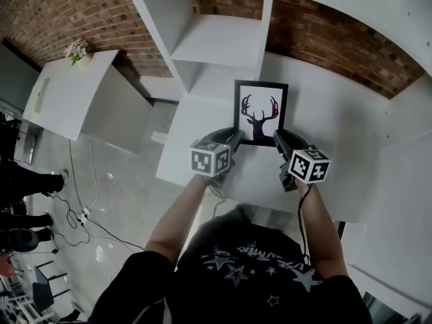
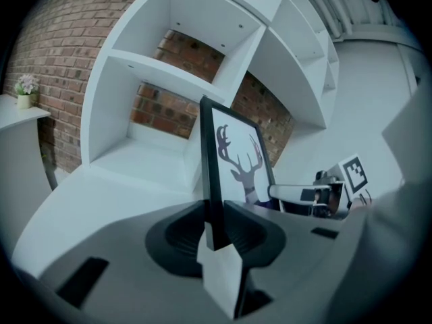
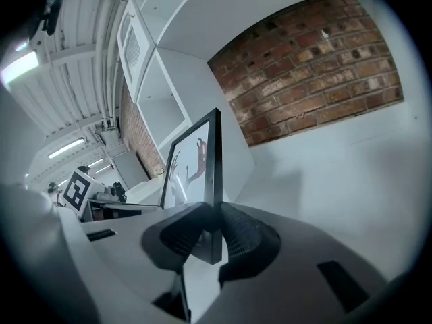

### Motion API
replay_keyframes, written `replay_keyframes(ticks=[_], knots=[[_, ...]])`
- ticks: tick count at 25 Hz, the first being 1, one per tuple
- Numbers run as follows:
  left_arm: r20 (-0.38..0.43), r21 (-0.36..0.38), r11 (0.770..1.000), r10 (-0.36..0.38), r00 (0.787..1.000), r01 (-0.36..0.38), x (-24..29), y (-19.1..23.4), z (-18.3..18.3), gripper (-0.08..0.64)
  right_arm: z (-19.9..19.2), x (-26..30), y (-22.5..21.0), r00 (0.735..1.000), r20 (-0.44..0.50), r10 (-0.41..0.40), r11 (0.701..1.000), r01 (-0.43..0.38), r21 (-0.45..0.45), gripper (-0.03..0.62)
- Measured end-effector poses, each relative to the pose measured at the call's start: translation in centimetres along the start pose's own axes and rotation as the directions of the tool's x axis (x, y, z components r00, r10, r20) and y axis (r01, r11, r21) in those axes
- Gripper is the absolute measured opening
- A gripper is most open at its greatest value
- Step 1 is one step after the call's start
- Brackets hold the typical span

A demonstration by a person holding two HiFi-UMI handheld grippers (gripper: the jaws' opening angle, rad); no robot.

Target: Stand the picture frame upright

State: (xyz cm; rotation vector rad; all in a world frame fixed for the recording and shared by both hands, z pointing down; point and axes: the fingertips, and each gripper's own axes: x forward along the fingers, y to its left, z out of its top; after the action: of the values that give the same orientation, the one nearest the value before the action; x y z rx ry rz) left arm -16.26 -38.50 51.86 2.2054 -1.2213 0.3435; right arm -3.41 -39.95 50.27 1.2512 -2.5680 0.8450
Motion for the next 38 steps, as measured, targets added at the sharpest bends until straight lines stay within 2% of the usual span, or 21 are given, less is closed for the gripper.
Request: replay_keyframes(ticks=[6,12,20,24,28,33,38], knots=[[0.016,0.033,0.999,-0.009,1.0,0.008,1.4,1.6,1.2,0.097,0.6,1.8,-0.6,0.999,0.04,-0.024,0.999,0.025,-0.021,0.091],[-0.002,0.055,0.998,0.002,1.0,-0.002,2.8,3.0,1.0,0.097,0.4,3.3,-1.3,0.999,0.028,-0.039,0.999,0.04,-0.035,0.092],[-0.015,0.083,0.996,0.033,0.999,-0.032,5.2,5.2,1.8,0.097,0.6,5.7,-2.0,0.999,0.008,-0.051,0.993,0.051,-0.11,0.092],[-0.02,0.101,0.994,0.04,0.999,-0.038,6.4,5.8,1.9,0.097,0.7,6.5,-2.8,0.998,0.008,-0.069,0.991,0.069,-0.111,0.092],[-0.013,0.108,0.993,0.047,0.999,-0.045,7.3,6.5,2.1,0.097,0.6,7.4,-3.2,0.998,-0.004,-0.066,0.99,0.065,-0.125,0.092],[-0.045,0.111,0.992,0.073,0.996,-0.068,7.8,7.6,1.8,0.098,-0.3,8.6,-3.7,0.996,-0.032,-0.081,0.989,0.077,-0.123,0.095],[-0.017,0.086,0.992,0.096,0.995,-0.094,8.6,8.3,2.3,0.097,-0.7,9.3,-4.3,0.995,-0.049,-0.091,0.988,0.084,-0.133,0.098]])
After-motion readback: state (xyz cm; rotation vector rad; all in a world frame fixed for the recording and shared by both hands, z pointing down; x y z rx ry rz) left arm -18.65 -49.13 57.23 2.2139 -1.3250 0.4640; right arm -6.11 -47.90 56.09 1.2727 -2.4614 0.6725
